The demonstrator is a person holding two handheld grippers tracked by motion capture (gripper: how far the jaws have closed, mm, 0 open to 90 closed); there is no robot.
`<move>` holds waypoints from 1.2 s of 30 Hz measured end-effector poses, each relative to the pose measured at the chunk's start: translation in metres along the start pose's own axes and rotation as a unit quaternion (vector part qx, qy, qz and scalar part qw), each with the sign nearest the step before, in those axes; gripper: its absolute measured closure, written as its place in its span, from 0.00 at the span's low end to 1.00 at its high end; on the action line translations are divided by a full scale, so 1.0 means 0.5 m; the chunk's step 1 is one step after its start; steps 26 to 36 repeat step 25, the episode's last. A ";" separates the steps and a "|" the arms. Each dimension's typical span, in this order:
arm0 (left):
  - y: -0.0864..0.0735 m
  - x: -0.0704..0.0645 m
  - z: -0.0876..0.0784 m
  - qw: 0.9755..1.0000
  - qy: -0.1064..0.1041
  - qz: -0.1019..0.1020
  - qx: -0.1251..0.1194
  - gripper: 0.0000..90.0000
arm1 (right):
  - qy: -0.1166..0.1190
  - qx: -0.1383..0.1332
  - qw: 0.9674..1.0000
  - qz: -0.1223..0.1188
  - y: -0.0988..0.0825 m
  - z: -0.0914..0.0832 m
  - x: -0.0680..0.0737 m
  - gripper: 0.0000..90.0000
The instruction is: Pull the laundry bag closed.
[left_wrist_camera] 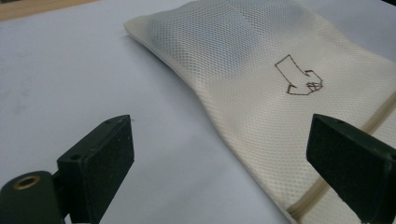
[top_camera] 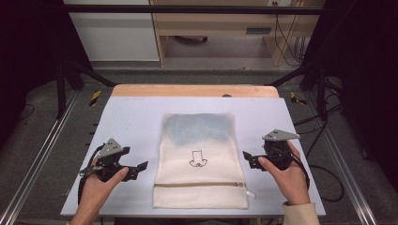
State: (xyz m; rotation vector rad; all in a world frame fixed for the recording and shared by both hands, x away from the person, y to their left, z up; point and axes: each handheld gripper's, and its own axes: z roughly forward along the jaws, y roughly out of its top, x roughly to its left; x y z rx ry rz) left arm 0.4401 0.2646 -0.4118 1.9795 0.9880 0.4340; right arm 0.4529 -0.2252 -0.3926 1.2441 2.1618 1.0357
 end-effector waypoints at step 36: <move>-0.099 0.139 -0.001 0.994 0.107 0.020 0.009 0.07 | -0.064 0.001 0.997 0.041 -0.110 0.069 -0.046 0.11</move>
